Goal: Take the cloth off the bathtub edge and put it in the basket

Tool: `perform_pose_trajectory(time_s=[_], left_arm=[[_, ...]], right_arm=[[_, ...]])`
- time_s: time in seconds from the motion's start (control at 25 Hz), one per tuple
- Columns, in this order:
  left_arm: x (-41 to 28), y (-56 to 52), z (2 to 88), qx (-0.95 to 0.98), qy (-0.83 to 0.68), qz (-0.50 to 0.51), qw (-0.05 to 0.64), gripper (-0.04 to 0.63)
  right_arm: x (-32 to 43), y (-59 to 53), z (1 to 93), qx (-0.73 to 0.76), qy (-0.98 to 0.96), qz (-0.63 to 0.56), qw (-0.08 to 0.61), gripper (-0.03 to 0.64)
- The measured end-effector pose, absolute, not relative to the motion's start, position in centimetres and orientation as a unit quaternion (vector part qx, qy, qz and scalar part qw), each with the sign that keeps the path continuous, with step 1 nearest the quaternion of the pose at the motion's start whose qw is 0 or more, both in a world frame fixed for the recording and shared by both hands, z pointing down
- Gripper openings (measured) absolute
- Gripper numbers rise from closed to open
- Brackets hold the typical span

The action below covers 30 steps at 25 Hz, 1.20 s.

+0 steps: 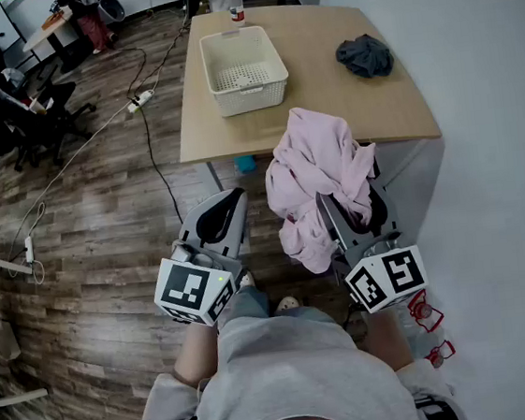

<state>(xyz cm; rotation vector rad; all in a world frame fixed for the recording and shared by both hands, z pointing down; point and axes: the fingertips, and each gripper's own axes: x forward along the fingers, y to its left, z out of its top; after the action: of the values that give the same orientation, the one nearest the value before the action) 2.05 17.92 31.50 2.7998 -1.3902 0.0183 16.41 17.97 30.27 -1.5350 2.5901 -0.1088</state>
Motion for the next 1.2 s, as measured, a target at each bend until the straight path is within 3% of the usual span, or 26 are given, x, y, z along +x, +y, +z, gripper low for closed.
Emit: perform_pose_trajectory(time_s=[0.6, 1.2], left_arm=[[-0.1, 15.9, 32.3, 0.89, -0.456, -0.006, 0.01, -0.003], [-6.5, 6.4, 30.2, 0.899, -0.437, -0.022, 0.001, -0.003]], right_arm=[[15.8, 16.3, 31.3, -0.517, 0.853, -0.031, 0.063, 0.282], [10.3, 7.7, 29.5, -0.544, 0.837, -0.017, 0.06, 0.282]])
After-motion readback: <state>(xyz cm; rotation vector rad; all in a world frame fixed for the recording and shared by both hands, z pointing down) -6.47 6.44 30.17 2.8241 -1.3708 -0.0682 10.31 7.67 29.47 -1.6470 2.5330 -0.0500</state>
